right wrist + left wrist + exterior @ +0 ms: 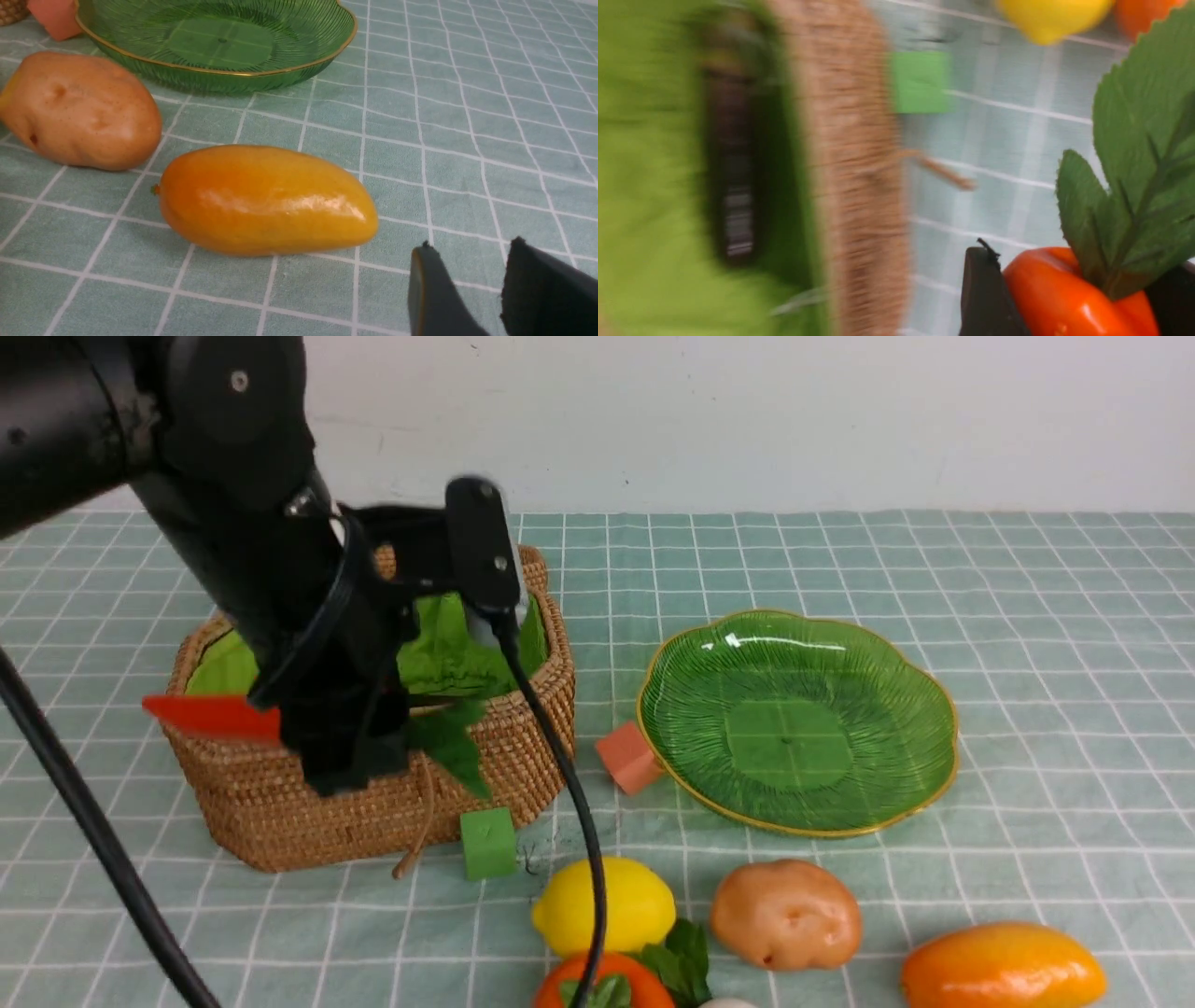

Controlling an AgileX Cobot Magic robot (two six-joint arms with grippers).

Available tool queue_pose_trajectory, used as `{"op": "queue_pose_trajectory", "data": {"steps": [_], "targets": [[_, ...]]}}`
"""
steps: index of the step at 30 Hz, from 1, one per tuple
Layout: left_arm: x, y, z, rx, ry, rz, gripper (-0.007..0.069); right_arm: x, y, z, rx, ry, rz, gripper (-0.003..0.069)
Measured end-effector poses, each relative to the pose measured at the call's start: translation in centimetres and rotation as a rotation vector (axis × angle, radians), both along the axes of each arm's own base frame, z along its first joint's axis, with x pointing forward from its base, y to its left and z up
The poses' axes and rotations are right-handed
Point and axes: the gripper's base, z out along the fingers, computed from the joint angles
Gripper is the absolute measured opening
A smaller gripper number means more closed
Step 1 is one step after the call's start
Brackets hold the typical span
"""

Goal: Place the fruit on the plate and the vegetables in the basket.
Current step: Use the left arm to grab a carrot and put it into the left basket

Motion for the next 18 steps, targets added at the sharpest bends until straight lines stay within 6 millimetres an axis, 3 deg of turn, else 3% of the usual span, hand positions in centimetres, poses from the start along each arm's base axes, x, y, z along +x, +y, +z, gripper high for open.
{"op": "queue_pose_trajectory", "data": {"steps": [4, 7, 12, 15, 18], "targets": [[2.6, -0.1, 0.5, -0.007, -0.231, 0.063, 0.0375, 0.0, 0.0, 0.0, -0.001, 0.000, 0.000, 0.0241], [4.7, -0.3, -0.7, -0.030, -0.299, 0.083, 0.0375, 0.0, 0.0, 0.0, -0.001, 0.000, 0.000, 0.0241], [8.0, 0.6, -4.7, -0.045, -0.243, 0.149, 0.0375, 0.0, 0.0, 0.0, -0.001, 0.000, 0.000, 0.0241], [8.4, 1.4, -6.4, -0.049, -0.142, 0.194, 0.0375, 0.0, 0.0, 0.0, -0.001, 0.000, 0.000, 0.0241], [8.4, 1.7, -6.8, -0.078, -0.094, 0.215, 0.0375, 0.0, 0.0, 0.0, -0.001, 0.000, 0.000, 0.0241]]}}
